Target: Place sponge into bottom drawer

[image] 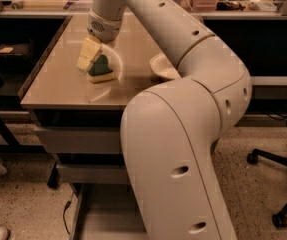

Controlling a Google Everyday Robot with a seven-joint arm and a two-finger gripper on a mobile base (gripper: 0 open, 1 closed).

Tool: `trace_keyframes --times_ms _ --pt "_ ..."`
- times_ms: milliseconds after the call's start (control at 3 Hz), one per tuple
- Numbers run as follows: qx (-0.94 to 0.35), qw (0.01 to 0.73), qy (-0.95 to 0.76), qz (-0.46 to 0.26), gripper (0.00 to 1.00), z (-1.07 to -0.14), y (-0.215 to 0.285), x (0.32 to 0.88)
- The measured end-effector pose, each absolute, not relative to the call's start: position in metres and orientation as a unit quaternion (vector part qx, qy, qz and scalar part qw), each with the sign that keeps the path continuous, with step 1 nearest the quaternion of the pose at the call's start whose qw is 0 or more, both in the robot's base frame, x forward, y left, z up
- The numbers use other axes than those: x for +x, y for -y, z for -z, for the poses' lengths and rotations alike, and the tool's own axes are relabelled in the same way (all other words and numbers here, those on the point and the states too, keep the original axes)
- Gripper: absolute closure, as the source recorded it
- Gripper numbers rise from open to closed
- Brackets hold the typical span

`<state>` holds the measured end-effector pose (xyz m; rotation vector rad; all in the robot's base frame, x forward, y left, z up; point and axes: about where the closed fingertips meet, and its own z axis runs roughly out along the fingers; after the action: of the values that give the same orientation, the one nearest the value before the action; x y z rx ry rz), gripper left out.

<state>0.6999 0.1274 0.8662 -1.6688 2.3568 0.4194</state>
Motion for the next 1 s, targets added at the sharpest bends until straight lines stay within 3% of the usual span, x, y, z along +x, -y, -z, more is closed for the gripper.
trace_keyframes --times_ms 1000 --pt "-0.553 0.076 -0.819 -0.134 0.00 -0.823 -0.124 0.708"
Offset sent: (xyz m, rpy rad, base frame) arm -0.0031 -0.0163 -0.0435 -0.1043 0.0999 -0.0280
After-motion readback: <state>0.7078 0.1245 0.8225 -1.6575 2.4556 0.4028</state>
